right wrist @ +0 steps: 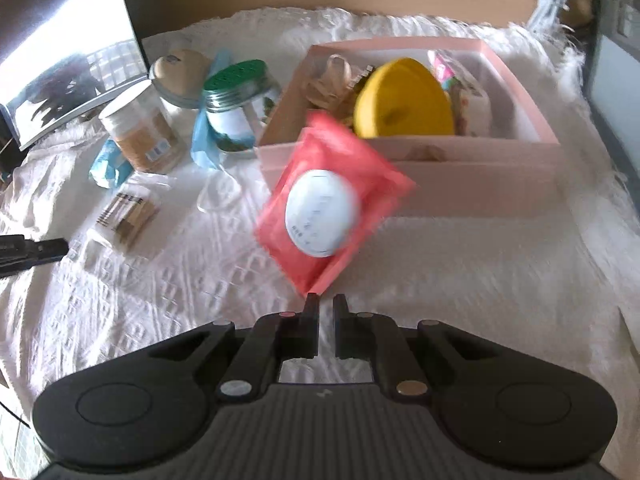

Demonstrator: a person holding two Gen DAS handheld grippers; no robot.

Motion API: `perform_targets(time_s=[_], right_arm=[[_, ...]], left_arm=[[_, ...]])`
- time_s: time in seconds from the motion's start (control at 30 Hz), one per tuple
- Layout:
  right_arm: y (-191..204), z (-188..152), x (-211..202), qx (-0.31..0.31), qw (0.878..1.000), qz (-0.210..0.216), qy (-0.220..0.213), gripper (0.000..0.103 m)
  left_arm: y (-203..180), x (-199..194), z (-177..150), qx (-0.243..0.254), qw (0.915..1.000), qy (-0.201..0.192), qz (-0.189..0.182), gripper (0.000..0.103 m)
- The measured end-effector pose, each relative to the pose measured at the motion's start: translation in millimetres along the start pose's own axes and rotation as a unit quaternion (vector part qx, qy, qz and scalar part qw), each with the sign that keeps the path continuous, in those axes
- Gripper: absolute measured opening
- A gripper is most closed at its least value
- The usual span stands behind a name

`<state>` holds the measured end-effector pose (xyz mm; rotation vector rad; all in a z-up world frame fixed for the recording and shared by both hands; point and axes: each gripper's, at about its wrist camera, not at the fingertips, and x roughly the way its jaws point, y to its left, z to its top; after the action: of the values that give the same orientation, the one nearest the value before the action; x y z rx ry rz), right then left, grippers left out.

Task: Organize soft objects
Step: 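Lower the red sachet onto the blanket beside the pink box and release, then withdraw the right gripper from the sachet while the left gripper moves over the cotton swab pack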

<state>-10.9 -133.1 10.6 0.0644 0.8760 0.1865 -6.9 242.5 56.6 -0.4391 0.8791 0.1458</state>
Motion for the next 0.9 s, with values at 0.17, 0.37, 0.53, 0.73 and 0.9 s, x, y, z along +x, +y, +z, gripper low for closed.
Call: perform_targets(time_s=[0.17, 0.37, 0.53, 0.73, 0.9], right_arm=[[-9, -5, 1, 0.012, 1.000, 0.011, -0.005, 0.021], [0, -13, -6, -0.014, 1.000, -0.008, -0.017, 0.048], [4, -23, -14, -0.043, 0.998, -0.039, -0.018, 0.067], [-4, -30, -13, -0.045, 0.996, -0.069, -0.028, 0.074], [-5, -42, -9, -0.044, 0.993, -0.092, -0.067, 0.090]], left_arm=[[9, 18, 1, -0.038, 0.9988, 0.028, -0.015, 0.021], [-23, 37, 2, 0.016, 0.9986, 0.018, -0.047, 0.027], [-49, 56, 5, 0.071, 0.9917, 0.034, -0.101, 0.027], [-59, 27, 3, 0.127, 0.9898, -0.025, -0.061, 0.027], [-82, 14, -5, 0.202, 0.9767, -0.034, -0.064, 0.027]])
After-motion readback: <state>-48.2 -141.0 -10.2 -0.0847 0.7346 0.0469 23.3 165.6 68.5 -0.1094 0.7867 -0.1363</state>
